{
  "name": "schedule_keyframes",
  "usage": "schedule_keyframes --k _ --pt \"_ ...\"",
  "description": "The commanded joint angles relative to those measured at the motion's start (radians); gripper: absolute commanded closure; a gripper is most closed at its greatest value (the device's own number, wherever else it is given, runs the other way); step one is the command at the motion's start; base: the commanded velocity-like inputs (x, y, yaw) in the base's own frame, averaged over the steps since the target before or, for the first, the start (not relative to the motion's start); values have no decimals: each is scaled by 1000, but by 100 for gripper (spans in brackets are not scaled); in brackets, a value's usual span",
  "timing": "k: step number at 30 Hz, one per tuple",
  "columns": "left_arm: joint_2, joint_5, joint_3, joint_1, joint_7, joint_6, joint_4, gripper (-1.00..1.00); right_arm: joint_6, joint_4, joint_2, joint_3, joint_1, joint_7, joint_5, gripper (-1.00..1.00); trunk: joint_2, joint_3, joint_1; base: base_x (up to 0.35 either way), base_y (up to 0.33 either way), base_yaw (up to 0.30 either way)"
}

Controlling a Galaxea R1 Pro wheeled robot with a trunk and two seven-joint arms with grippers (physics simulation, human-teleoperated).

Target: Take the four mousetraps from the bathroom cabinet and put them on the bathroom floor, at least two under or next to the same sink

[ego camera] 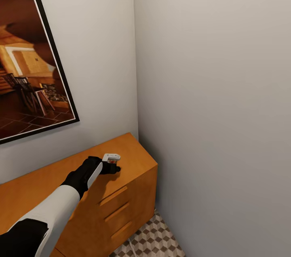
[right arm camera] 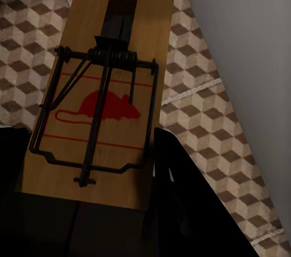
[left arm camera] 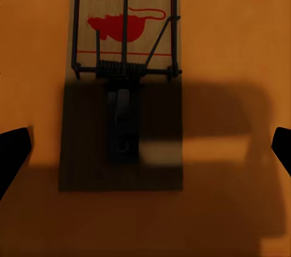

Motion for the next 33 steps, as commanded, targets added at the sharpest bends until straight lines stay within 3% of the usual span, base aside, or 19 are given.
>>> schedule_keyframes --k 1,33 --pt "2 10 -7 -1 3 4 -1 -100 -2 2 0 5 -1 -6 4 100 -2 -2 1 0 0 0" --pt "5 8 -7 -1 3 4 39 -100 -2 2 0 5 -1 -6 4 100 -2 -2 1 0 0 0"
